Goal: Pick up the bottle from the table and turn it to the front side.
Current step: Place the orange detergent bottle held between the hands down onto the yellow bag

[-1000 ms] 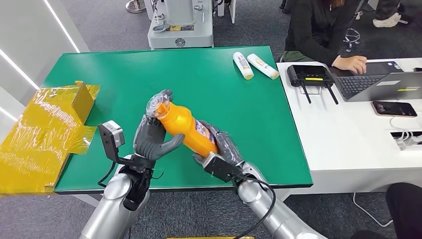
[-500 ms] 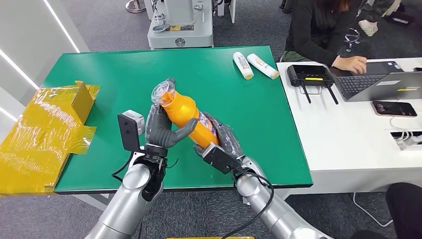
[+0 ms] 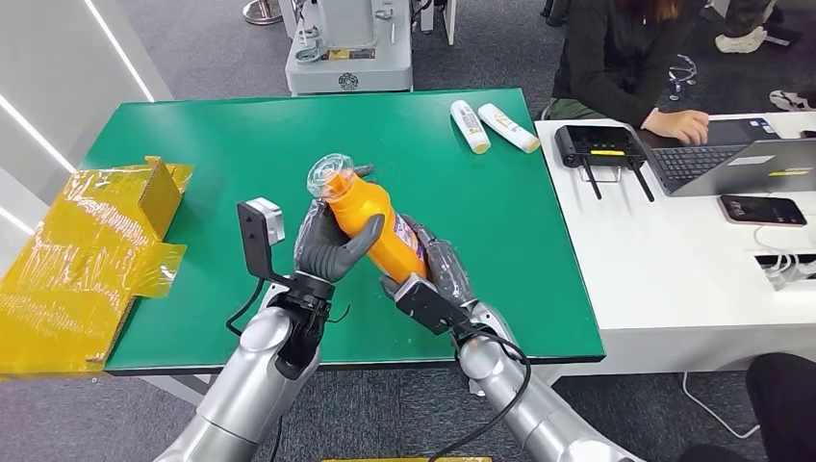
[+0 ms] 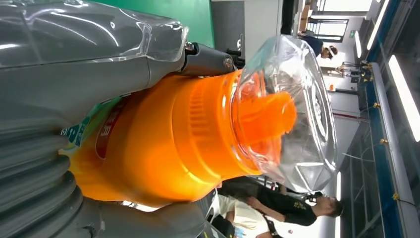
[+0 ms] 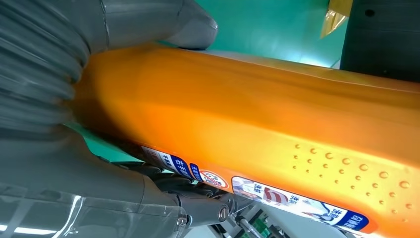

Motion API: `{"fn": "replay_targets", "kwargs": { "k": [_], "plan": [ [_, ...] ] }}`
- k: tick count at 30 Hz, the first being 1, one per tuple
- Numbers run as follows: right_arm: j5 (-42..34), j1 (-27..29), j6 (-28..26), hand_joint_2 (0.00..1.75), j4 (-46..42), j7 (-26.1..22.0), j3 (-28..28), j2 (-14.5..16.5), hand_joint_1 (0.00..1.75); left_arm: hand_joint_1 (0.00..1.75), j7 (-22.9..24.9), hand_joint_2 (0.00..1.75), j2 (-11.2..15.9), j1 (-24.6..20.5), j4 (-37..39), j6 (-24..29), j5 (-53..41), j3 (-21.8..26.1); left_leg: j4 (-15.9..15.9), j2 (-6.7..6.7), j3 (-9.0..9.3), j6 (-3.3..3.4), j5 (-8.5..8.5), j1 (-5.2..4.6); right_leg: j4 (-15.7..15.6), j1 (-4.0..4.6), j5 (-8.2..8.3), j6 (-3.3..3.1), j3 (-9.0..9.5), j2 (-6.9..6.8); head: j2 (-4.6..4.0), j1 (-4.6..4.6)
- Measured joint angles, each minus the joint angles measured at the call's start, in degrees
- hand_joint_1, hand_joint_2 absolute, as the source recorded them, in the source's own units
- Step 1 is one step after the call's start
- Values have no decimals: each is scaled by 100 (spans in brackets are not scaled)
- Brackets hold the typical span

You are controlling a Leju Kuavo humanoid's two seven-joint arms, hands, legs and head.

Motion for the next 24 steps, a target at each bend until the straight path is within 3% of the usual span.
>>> {"fn": "replay_targets", "kwargs": {
  "k": [12,13,16,17,24],
  "plan": [
    [79,8,-134,175,86,-45,-9,31,175,175,-25,175,-27,-90,170,-34,43,32,0,0,0,0,0,0,0,0,0,0,0,0,1,0],
    [70,11,-131,175,89,-61,-13,31,144,175,-35,175,-28,-97,178,-51,36,32,0,0,0,0,0,0,0,0,0,0,0,0,1,0],
    [19,32,-80,175,67,-120,-34,31,14,175,-96,175,-28,-140,220,-111,-35,32,0,0,0,0,0,0,0,0,0,0,0,0,0,-1],
    [-7,49,-46,175,45,-141,-45,31,0,175,-122,175,-28,-159,236,-120,-81,32,0,0,0,0,0,0,0,0,0,0,0,0,0,-1],
    [-338,250,144,175,-271,-361,-118,31,0,175,-292,175,-11,-241,300,-35,-481,31,0,0,0,0,0,0,0,0,0,0,0,0,0,0]
  ]
}}
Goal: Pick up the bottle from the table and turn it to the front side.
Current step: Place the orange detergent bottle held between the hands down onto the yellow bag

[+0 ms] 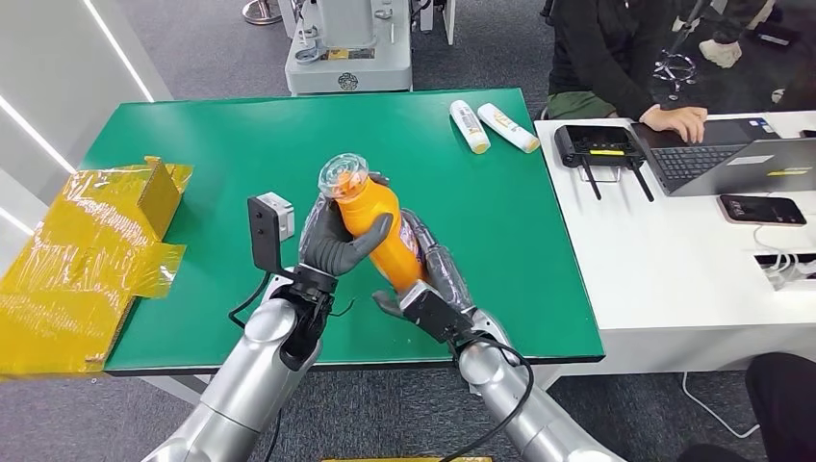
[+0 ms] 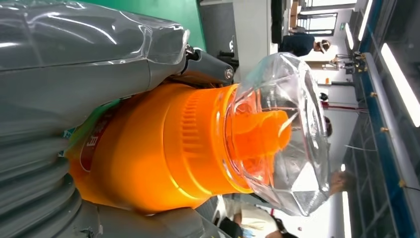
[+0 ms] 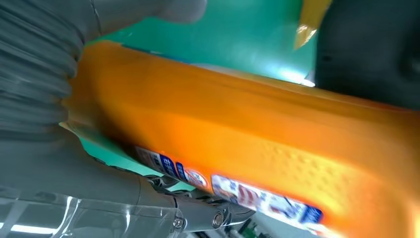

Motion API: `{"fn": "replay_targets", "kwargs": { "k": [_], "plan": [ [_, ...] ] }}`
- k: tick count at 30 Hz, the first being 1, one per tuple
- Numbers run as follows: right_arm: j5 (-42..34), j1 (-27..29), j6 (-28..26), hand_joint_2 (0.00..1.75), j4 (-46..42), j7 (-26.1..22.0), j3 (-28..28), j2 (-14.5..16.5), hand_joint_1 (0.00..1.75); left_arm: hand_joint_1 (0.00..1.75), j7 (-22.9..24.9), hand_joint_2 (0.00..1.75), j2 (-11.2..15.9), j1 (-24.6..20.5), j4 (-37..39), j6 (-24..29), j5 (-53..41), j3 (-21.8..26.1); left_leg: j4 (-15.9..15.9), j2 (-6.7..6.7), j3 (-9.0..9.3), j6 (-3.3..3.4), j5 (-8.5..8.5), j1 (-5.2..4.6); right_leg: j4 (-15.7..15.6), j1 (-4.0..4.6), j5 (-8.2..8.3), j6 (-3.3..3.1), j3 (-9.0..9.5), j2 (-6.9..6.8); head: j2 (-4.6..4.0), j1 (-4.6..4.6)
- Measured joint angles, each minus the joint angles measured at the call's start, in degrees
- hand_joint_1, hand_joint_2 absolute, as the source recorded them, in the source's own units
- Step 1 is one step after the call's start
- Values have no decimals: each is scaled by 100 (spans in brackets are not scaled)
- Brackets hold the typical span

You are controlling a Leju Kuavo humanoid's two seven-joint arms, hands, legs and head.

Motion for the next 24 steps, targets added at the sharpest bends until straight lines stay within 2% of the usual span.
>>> {"fn": "replay_targets", "kwargs": {
  "k": [9,19,21,24],
  "plan": [
    [-376,489,275,175,-885,-216,-84,-70,0,175,-315,175,297,-154,56,200,-579,55,-1,1,1,0,0,1,1,1,0,0,0,1,0,0],
    [-445,707,326,175,-1349,-300,-81,-92,0,175,-474,175,503,-303,109,664,-1306,57,-1,1,0,0,0,0,1,1,0,0,0,1,0,0],
    [-446,740,335,175,-1421,-329,-80,-94,0,175,-508,175,538,-326,112,1006,-1752,55,-1,1,0,0,0,0,1,1,0,0,0,2,0,0],
    [-439,816,354,175,-1616,-395,-62,-99,0,175,-422,175,638,-469,145,1895,-3092,36,-1,1,0,-1,1,1,1,1,0,0,-1,2,-1,-1]
  ]
}}
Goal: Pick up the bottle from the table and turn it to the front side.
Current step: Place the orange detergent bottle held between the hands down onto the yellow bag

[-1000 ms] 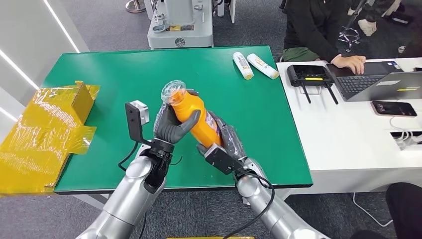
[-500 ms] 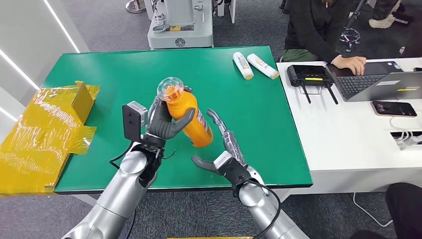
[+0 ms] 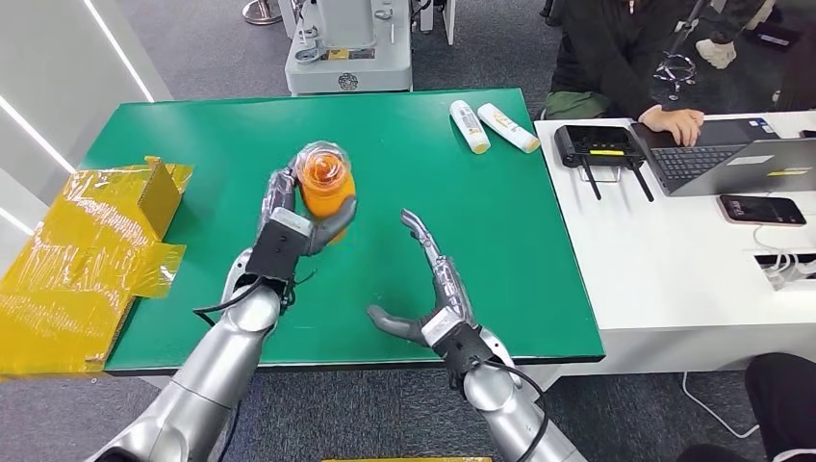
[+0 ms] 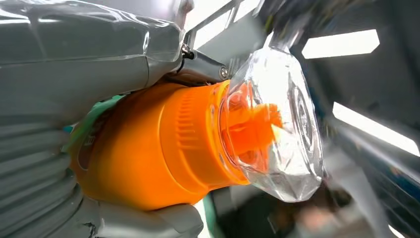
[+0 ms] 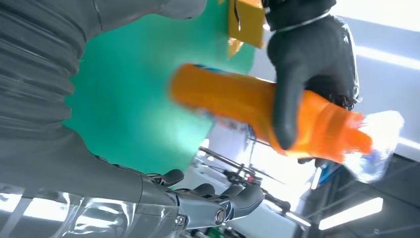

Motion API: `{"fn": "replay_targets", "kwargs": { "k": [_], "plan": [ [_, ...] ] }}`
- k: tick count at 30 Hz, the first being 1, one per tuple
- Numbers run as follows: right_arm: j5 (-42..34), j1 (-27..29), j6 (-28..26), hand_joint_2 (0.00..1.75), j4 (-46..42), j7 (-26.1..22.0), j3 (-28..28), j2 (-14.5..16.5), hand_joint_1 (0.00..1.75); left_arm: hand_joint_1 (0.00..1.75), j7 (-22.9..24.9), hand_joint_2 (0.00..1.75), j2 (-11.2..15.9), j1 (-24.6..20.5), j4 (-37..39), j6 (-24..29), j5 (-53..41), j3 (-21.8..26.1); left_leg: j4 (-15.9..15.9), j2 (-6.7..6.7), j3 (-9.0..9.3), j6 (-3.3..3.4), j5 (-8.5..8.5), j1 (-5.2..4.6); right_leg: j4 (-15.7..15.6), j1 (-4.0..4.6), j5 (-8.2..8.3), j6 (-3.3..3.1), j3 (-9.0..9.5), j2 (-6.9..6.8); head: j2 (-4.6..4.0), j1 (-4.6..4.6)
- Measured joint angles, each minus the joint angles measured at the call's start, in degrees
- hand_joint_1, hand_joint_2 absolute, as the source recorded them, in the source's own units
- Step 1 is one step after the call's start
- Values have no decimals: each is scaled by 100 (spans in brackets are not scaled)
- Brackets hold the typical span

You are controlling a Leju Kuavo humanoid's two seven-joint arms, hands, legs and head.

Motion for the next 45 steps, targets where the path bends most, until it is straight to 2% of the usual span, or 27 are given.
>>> {"fn": "replay_targets", "kwargs": {
  "k": [4,8,13,17,23,28,32,36,43,45],
  "plan": [
    [70,87,9,175,-388,-10,97,-29,0,175,657,175,164,-438,246,1028,-2438,-135,0,-1,0,-2,2,2,1,2,0,0,-1,0,0,1],
    [103,139,-27,175,-679,-7,212,-69,0,175,1371,175,240,-976,737,1498,-4255,-325,0,0,0,-3,3,1,2,2,1,0,0,0,1,1],
    [104,222,-139,175,-942,-4,279,-123,0,175,2011,175,267,-1604,1500,1533,-5588,-638,3,0,0,-3,3,0,2,1,2,1,0,0,1,2],
    [148,364,-181,175,-1211,37,281,-177,0,175,2434,175,263,-2058,2142,1146,-6245,-864,3,3,0,-3,2,0,2,1,2,1,0,3,1,1],
    [203,527,-222,175,-1542,105,282,-260,0,175,2978,175,321,-2353,2984,68,-6703,-1103,1,5,1,-3,2,1,2,2,2,1,0,6,1,-1],
    [212,575,-226,175,-1714,162,282,-301,0,175,3254,175,409,-2395,3380,-429,-6695,-1193,0,4,0,-4,3,3,5,3,2,0,0,6,1,2],
    [261,582,-225,175,-1771,195,282,-313,0,175,3720,175,512,-2427,3575,-935,-6549,-1192,0,7,-1,-4,3,2,6,2,2,0,0,8,1,2],
    [294,599,-206,175,-1787,227,282,-322,0,175,4407,175,690,-2428,3717,-1134,-6400,-1179,0,6,0,-4,3,2,6,3,2,0,-1,7,0,0],
    [301,617,-147,175,-1757,247,287,-325,0,175,5084,175,953,-2422,3871,-1586,-6378,-1100,-2,4,-4,-7,5,4,9,3,1,0,0,5,1,1],
    [303,614,-124,175,-1715,237,296,-324,0,175,5149,175,1022,-2411,3901,-1704,-6374,-1039,-1,6,-4,-7,5,3,9,3,1,0,0,7,2,1]
  ]
}}
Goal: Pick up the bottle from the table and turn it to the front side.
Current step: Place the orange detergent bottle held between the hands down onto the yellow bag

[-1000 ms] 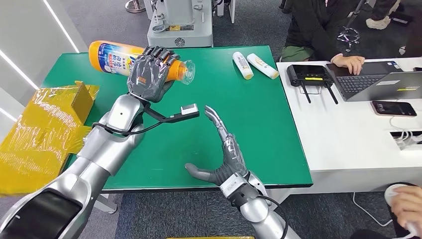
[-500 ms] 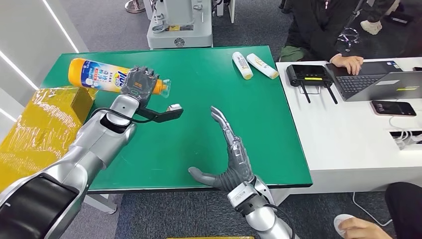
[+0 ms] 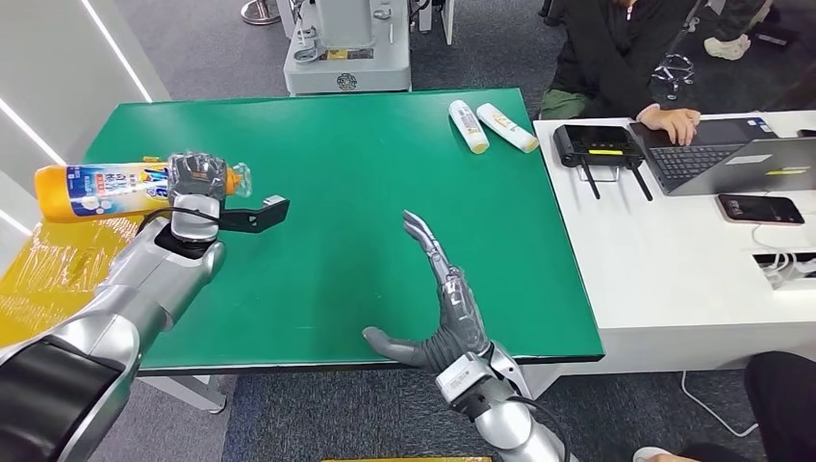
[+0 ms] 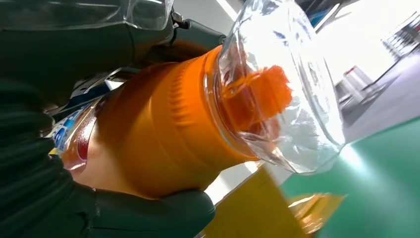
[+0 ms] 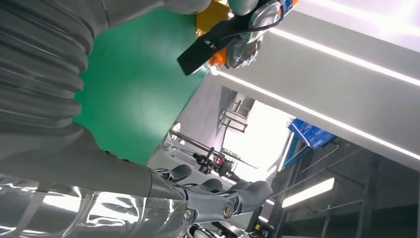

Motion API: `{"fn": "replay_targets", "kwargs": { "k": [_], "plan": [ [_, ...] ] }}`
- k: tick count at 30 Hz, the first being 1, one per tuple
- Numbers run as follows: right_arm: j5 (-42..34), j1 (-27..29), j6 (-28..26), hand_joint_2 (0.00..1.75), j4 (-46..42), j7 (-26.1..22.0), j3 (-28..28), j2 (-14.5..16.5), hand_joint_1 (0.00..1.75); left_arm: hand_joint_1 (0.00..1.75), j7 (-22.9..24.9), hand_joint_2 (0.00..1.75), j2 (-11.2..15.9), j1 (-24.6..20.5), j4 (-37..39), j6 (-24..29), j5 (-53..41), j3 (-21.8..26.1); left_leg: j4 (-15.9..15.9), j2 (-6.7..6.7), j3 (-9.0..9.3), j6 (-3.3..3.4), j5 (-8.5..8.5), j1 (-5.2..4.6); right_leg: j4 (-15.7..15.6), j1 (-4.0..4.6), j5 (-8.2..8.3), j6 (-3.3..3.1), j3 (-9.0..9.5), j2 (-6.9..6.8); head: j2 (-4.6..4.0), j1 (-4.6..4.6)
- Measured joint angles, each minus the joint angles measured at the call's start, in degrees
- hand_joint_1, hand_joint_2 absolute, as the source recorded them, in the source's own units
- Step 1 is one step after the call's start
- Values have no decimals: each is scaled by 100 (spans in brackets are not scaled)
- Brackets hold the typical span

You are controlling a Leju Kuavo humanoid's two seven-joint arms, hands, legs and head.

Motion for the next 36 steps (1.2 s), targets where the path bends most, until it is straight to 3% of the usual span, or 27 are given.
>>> {"fn": "replay_targets", "kwargs": {
  "k": [17,25,36],
  "plan": [
    [-28,-77,147,175,260,-108,15,12,0,175,-863,175,315,604,92,198,200,380,0,-5,-1,0,0,1,-1,0,-1,-1,-1,-4,-2,-1],
    [-108,-72,183,175,270,-113,18,10,0,175,-1301,175,562,847,167,-181,110,428,-1,-1,-1,-1,0,1,0,1,-1,-1,-2,-1,0,1],
    [-211,-102,214,175,411,-206,185,9,0,175,-1612,175,865,1128,236,-216,-235,427,-1,-3,-1,-1,0,1,-1,0,-1,-1,-2,-3,-1,1]
  ]
}}
